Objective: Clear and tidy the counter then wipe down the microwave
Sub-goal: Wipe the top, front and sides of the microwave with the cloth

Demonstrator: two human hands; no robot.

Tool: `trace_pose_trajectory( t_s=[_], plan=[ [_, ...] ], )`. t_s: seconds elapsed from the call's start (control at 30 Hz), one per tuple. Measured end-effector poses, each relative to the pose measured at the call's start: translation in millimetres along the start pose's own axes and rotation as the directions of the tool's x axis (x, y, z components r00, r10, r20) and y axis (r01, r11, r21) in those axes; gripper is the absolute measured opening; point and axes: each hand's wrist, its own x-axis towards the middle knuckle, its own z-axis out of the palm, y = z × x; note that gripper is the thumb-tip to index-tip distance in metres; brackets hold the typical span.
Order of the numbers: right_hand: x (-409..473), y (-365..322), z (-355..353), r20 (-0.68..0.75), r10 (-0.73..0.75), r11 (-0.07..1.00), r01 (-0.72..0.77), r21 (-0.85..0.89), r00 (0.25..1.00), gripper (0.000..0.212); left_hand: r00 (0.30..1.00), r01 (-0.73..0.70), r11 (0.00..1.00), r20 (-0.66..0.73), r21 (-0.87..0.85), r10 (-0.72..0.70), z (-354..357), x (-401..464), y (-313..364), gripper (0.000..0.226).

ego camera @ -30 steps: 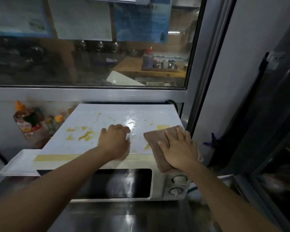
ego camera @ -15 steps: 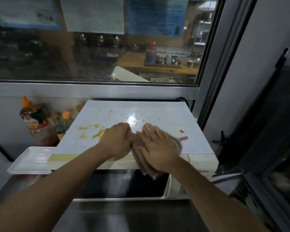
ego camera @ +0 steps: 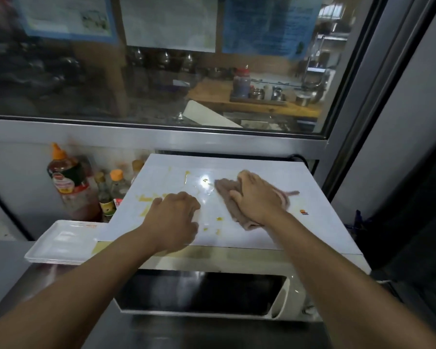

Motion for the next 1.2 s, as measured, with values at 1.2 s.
trace_pose_trajectory(
  t_s=[1.2],
  plan=[
    [54, -112, 50, 0.202, -0.597, 0.792, 0.610, -0.002, 0.776, 0.058, 0.980, 0.193, 0.968, -0.005, -0.157, -0.197, -25, -38, -94, 0.058]
  ],
)
